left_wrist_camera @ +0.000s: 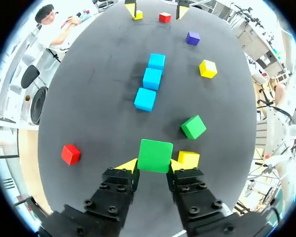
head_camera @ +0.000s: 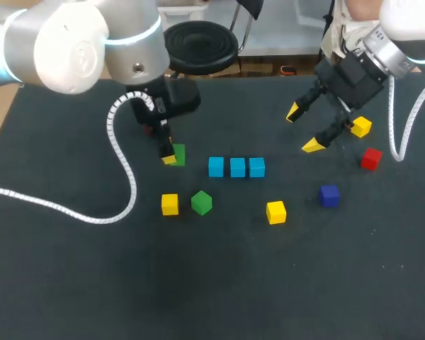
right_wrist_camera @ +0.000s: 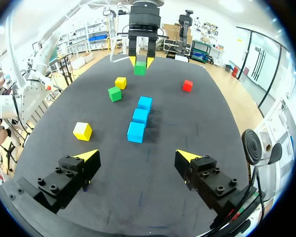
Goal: Place the blue cubes, place green cubes on the blue cubes, place the yellow cubes on the green cubes, then place the red cubes on the yellow cubes, and place purple cube on the red cubes.
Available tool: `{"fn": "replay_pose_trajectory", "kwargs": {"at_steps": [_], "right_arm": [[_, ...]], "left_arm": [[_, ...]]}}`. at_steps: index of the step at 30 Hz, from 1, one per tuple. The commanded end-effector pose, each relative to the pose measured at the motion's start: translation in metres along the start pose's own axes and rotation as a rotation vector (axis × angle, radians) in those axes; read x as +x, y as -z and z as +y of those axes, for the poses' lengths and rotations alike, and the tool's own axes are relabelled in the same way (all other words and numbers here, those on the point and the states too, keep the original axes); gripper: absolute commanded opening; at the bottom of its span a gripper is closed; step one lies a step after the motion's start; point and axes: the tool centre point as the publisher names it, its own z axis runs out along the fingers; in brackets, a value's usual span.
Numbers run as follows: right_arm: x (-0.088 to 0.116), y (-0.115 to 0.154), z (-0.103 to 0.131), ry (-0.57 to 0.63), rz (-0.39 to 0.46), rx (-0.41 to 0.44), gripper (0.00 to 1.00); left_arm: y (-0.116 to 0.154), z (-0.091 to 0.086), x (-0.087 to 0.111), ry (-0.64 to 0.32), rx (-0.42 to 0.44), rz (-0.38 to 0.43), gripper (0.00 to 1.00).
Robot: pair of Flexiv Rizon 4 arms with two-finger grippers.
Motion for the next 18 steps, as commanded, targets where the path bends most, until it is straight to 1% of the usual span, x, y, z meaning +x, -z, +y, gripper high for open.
{"fn": "replay_pose_trajectory", "kwargs": {"at_steps": [1,6,10,11,18], "right_arm": [[0.0,0.0,0.0,0.001,-0.001,0.001,1.0],[0.0,0.0,0.0,0.001,-0.001,0.001,1.0],[0.0,0.0,0.0,0.001,-0.001,0.001,1.0],[0.0,0.0,0.0,0.001,-0.001,0.001,1.0],[0.0,0.0,0.0,0.001,-0.001,0.001,1.0]], "left_arm": [[0.002,-0.002,-0.013,-0.015,0.005,-0.006,0.0],[0.003,-0.009,-0.026,-0.045,0.002,-0.031,0.0],[0.001,-0.011,-0.033,-0.043,0.032,-0.061,0.0],[0.001,-0.01,-0.035,-0.048,0.043,-0.072,0.0],[0.001,-0.01,-0.035,-0.048,0.043,-0.072,0.0]]}}
